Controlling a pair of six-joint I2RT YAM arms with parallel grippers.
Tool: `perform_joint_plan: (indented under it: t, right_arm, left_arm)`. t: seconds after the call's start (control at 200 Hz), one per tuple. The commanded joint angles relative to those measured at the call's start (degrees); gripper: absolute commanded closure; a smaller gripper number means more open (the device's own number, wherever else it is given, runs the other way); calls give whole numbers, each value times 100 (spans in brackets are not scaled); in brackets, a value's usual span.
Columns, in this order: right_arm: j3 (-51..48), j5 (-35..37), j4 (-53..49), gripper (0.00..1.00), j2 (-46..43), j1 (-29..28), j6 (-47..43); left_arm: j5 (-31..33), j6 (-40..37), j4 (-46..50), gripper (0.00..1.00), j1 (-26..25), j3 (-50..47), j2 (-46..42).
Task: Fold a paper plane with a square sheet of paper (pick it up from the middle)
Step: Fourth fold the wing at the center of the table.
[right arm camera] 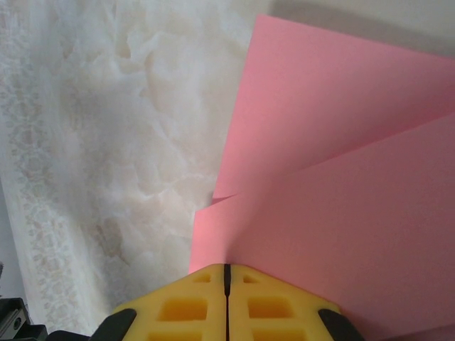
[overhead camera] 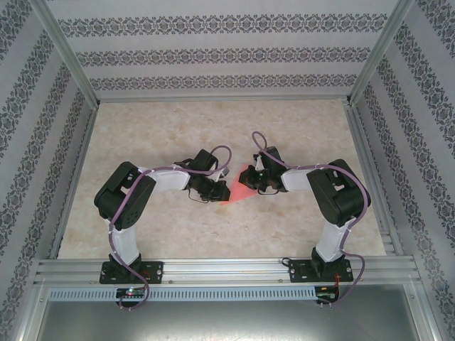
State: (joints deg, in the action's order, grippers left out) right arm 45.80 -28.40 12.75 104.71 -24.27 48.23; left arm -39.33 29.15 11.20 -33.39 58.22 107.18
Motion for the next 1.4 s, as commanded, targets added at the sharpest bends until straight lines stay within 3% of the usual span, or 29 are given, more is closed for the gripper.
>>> perform_joint_plan:
  t: [0.0, 0.48, 0.61, 0.789, 1.399]
  right_arm:
    - [-91, 544, -664, 94, 325, -7, -112]
    - [-121, 598, -755, 94, 349, 23, -147]
    - [-197, 617, -692, 94, 331, 42, -104]
    - [-214, 599, -635, 94, 340, 42, -51]
    - [-161, 512, -564, 93, 454, 22, 10]
  left_arm:
    - [116, 14, 321, 87, -43, -119, 21]
    - [229, -233, 658, 92, 23, -562, -104]
    - [-360, 95, -114, 94, 296, -959, -636]
    - [-551, 442, -1001, 94, 333, -781, -1155]
    - [-482, 516, -908, 95, 148, 51, 88]
